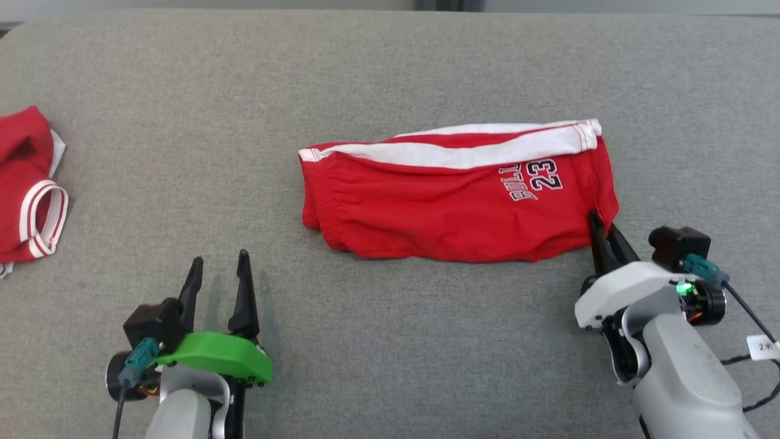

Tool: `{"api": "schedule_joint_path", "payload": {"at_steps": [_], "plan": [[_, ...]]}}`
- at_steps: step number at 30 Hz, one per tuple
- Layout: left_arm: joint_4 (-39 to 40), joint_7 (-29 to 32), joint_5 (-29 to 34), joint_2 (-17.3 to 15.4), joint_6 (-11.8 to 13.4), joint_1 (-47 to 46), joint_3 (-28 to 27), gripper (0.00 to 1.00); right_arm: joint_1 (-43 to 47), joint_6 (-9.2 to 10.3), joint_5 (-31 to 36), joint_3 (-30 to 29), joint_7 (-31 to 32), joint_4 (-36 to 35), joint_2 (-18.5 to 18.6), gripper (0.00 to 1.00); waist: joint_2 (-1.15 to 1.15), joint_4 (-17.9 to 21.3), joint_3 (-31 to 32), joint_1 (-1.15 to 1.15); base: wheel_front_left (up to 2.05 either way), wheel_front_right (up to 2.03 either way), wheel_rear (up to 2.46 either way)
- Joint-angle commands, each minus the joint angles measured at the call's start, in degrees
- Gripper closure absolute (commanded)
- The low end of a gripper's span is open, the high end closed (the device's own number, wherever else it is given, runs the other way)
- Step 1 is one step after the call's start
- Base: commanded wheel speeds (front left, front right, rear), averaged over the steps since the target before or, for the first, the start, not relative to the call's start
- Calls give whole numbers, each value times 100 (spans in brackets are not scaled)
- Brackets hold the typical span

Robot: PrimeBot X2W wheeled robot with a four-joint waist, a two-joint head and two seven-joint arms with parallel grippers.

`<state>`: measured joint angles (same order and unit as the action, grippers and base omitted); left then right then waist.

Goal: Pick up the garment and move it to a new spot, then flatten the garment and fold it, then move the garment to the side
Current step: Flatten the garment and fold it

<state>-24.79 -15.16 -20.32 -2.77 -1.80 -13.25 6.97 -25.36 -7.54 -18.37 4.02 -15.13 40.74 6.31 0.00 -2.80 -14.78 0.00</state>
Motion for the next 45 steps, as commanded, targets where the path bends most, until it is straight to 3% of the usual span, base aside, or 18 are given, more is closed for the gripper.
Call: {"api": "schedule_joint_path", "payload": {"at_steps": [1, 7, 14, 20, 28, 32, 33, 34, 39, 45], "plan": [[33, 3, 44, -25, -9, 175, -103, 0, 215, 11, -81, -71, 0, -103, -7, 100, 0, 336, 375, 0, 0, 0, 0], [145, 3, -138, -23, 24, 558, -289, 0, 739, 10, -181, -396, 0, -502, -174, 100, 0, 441, 558, 0, 0, 0, 0], [129, 3, -196, -23, 20, 565, -159, 0, 371, 7, 7, -250, 0, -972, -241, 100, 0, 266, 522, 0, 0, 0, 0], [105, 3, -306, -24, 76, 419, 50, 0, -178, 6, -10, 827, 0, -1309, -319, 100, 0, -174, 444, 0, 0, 0, 0], [93, 4, -363, -24, 101, 255, 427, 0, -744, 5, -603, 2291, 0, -777, -332, 100, 0, -942, 333, 0, 0, 0, 0], [52, 3, -328, -22, 116, 210, 519, 0, -777, 7, -989, 2875, 0, -405, -322, 100, 0, -1120, 314, 0, 0, 0, 0], [44, 4, -332, -22, 121, 206, 524, 0, -789, 7, -1068, 2971, 0, -338, -315, 23, 0, -1127, 315, 0, 0, 0, 0], [35, 4, -333, -21, 139, 196, 522, 0, -813, 6, -1206, 3027, -2, -335, -317, 0, 0, -1119, 317, 0, 0, 0, 0], [26, 4, -277, -20, 196, 151, 462, 0, -733, 6, -1352, 3202, 0, -491, -321, 0, 0, -869, 368, 0, 0, 0, 0], [107, 4, -65, -22, 198, 206, 348, 0, -292, 6, -741, 1978, 0, -791, -328, 0, 0, -398, 447, 0, 0, 0, 0]]}}
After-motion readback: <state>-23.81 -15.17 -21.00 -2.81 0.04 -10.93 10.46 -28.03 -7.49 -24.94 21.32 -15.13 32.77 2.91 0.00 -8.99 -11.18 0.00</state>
